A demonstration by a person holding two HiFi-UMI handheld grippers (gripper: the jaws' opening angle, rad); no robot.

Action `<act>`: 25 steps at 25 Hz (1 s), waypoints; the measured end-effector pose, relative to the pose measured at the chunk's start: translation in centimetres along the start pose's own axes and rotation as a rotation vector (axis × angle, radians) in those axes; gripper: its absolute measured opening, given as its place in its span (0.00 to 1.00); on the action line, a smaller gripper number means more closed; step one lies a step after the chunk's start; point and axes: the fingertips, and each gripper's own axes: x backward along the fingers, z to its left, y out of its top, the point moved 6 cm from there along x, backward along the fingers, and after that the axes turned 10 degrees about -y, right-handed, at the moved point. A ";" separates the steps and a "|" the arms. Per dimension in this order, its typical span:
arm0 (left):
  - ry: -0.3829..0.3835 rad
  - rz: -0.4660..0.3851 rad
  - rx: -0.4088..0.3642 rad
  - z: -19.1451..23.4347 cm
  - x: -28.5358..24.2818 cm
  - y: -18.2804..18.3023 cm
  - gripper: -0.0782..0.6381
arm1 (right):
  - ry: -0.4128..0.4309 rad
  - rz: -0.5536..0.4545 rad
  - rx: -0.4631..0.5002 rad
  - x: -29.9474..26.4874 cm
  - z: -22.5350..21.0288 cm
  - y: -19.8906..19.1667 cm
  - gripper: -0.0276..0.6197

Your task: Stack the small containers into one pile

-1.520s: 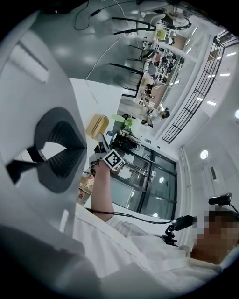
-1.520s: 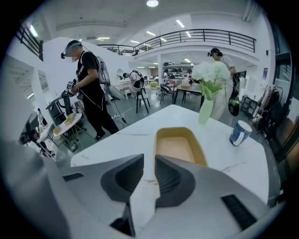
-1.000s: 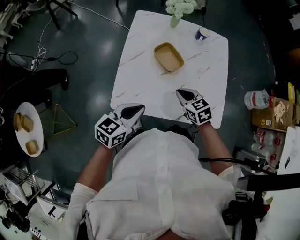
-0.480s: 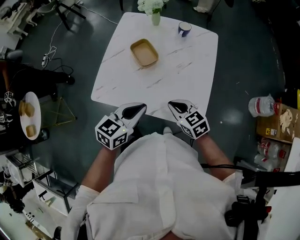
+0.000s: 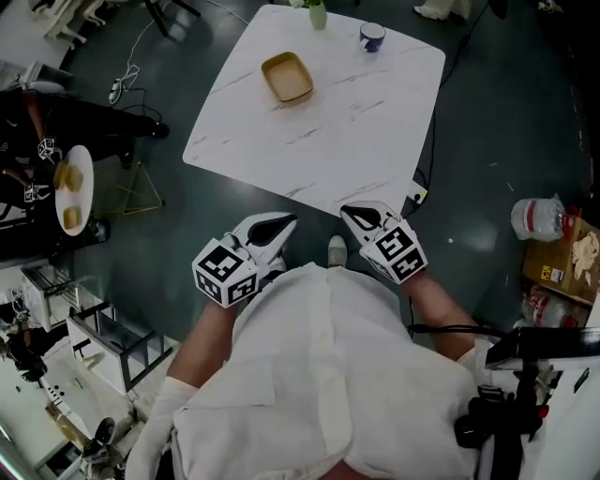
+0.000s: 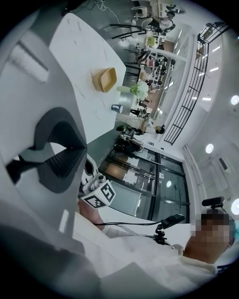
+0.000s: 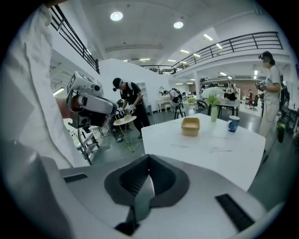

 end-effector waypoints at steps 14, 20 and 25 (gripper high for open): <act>-0.039 -0.050 -0.041 -2.8 4.8 -1.4 0.12 | -0.015 -0.052 0.073 0.1 6.4 2.9 0.05; -0.041 -0.064 -0.026 -2.3 8.6 -2.9 0.12 | -0.011 -0.055 0.084 -1.3 10.3 4.3 0.05; -0.053 -0.077 -0.024 -2.2 10.9 -3.8 0.12 | -0.010 -0.050 0.103 -2.1 12.9 5.2 0.05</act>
